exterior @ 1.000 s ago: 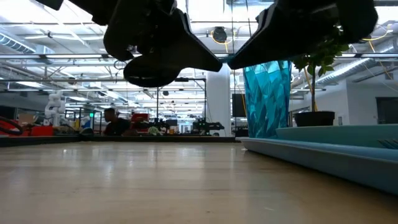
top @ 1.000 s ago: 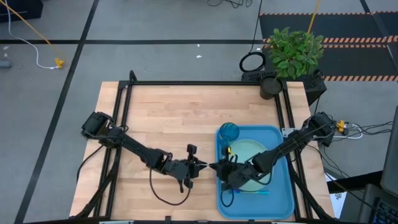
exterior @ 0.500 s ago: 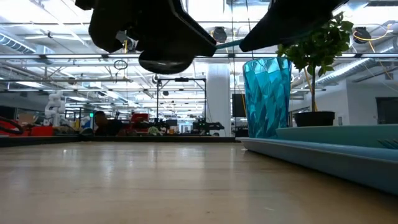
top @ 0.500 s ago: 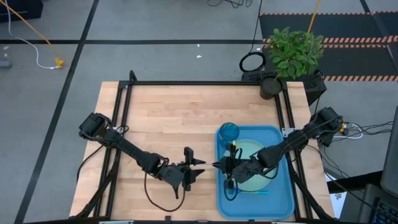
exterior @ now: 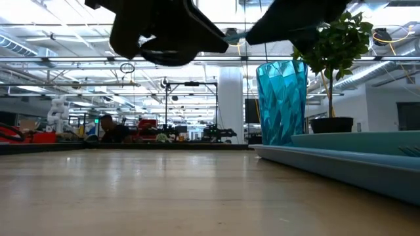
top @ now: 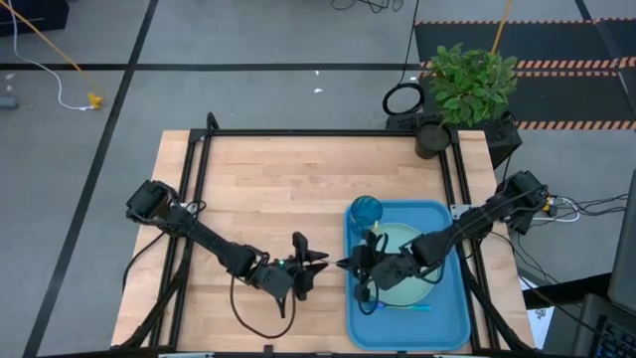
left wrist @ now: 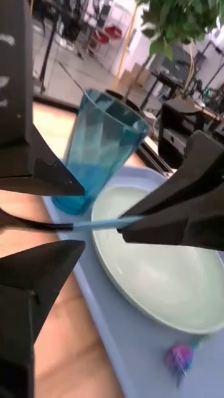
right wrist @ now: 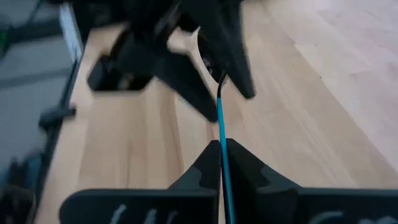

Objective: Pick and place plate/cup/fork/spoon on tray
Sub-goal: Put the blue spoon on the blue serving tray to the left of the blue fork

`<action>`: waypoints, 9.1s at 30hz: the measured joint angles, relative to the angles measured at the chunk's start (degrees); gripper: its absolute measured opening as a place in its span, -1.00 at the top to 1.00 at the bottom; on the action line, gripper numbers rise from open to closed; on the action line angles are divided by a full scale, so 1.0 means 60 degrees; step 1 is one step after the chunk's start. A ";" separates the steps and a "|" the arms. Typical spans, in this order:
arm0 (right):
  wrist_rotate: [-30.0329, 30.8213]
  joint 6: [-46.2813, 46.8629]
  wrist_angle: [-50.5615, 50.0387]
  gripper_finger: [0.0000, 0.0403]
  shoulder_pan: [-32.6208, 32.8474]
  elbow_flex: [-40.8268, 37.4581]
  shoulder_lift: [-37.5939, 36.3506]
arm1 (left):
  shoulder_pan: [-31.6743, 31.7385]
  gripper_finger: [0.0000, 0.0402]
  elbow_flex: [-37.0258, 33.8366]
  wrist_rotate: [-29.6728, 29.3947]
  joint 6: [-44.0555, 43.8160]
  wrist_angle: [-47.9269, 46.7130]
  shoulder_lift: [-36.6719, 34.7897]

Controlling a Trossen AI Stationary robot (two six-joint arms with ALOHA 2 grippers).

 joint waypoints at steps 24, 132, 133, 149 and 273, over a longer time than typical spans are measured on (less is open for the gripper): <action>0.0327 0.2469 0.4935 1.00 -0.0553 -0.2077 0.0004 | -0.0106 0.86 -0.0001 -0.1925 0.0912 0.0005 0.0073; 0.2877 -0.7236 0.3704 0.79 0.1086 -0.1968 0.0004 | 0.0528 0.91 -0.0001 0.0786 -0.1362 -0.0711 0.0087; 0.2881 -0.7218 0.3704 0.79 0.1086 -0.1968 0.0004 | 0.0532 0.93 -0.0001 0.0780 -0.1369 -0.0711 0.0087; 0.2848 -0.6897 0.3711 0.79 0.1090 -0.1968 0.0004 | 0.0470 0.11 -0.0001 0.0418 -0.1674 -0.0149 0.0087; 0.1242 0.4601 -0.1555 0.77 0.7315 -0.2622 -0.0372 | -0.1707 -0.05 -0.0004 0.1070 -0.5616 0.0195 -0.1271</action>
